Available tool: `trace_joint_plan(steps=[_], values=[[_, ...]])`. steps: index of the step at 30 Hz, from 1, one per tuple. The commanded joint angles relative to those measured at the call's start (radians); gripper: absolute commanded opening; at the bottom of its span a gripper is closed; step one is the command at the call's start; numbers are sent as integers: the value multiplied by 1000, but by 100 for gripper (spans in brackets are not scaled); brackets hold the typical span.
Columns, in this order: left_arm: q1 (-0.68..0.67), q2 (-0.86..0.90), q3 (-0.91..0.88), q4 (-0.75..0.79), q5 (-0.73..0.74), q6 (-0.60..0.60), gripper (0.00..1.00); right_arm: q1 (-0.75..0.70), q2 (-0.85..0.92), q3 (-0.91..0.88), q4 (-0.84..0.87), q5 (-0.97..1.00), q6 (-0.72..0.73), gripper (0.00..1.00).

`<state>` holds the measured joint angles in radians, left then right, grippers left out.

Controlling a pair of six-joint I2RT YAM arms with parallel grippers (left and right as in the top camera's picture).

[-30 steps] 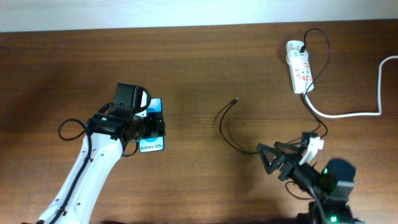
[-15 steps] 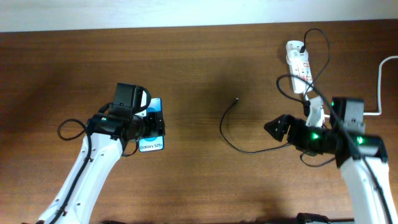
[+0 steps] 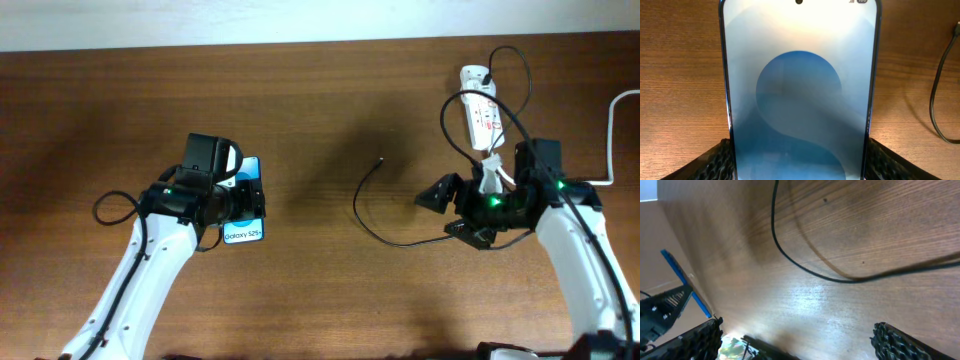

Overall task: Plug charger to phone and switch on socket
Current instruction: 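Move the right gripper toward the black cable's USB-C end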

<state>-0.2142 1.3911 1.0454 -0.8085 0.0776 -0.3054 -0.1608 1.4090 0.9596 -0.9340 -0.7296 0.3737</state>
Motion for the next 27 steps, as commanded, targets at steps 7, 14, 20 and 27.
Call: trace_joint_plan(steps=[7,14,20,27], values=[[-2,-28,32,6,5,15,40,163,132,16,252,17,100,98],[-2,-28,32,6,5,15,41,279,254,16,499,237,365,99],[-2,-28,32,6,4,15,41,299,388,16,663,251,509,87],[-2,-28,32,6,4,15,41,340,488,16,805,230,591,79]])
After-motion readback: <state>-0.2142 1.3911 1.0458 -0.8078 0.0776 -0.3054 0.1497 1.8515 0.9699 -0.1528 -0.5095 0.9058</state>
